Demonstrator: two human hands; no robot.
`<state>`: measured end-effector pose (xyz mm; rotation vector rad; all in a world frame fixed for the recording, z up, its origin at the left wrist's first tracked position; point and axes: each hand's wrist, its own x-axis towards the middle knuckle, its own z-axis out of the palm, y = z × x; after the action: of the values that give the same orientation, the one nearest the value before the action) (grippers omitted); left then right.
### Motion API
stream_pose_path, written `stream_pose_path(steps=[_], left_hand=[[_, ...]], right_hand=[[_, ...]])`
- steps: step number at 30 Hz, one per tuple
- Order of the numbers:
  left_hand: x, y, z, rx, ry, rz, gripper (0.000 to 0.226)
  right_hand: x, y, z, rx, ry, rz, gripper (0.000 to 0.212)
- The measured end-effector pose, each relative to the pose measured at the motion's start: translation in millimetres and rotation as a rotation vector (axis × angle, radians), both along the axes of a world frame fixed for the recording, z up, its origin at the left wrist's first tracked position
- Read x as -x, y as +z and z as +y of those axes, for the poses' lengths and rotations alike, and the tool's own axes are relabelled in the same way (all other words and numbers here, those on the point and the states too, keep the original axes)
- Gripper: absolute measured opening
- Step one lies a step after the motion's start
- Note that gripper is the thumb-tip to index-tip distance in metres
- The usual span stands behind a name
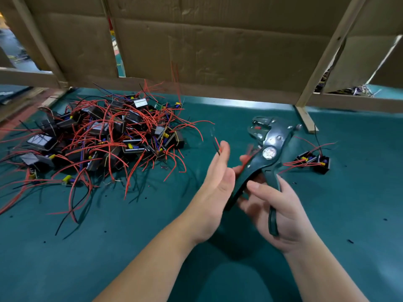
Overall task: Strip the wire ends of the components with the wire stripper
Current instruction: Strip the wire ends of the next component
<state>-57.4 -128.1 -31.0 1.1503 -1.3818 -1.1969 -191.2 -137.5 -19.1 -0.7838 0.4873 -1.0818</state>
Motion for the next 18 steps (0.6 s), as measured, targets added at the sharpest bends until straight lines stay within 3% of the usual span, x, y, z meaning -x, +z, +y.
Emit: stream_pose_path(steps=[3,6,8,12,15,18], left_hand=[[-11,-5,6,0.288,0.058,-0.285,0.071],[-23,-10,-1,0.375,0.279,-0.491,0.051],[-30,-8,-7,0.388,0.452,-0.587,0.048],[-43,-2,-8,0.333,0.652,-0.644,0.042],[-49,2,-8,0.237,0.744,-0.742,0.041],[-57,1,-7,0.0,0.754,-0.915,0.045]], right_hand=[[10,3,-12,0.121,-0.256,0.134,0.04],[28,10,-27,0.245,-0.514,0.428,0.04],[40,10,-33,0.26,-0.533,0.571,0.035],[48,5,-33,0.269,-0.52,0.778,0.031],[40,9,-28,0.292,-0.489,0.736,0.032],[34,6,-27,0.3,-0.462,0.737,0.032]])
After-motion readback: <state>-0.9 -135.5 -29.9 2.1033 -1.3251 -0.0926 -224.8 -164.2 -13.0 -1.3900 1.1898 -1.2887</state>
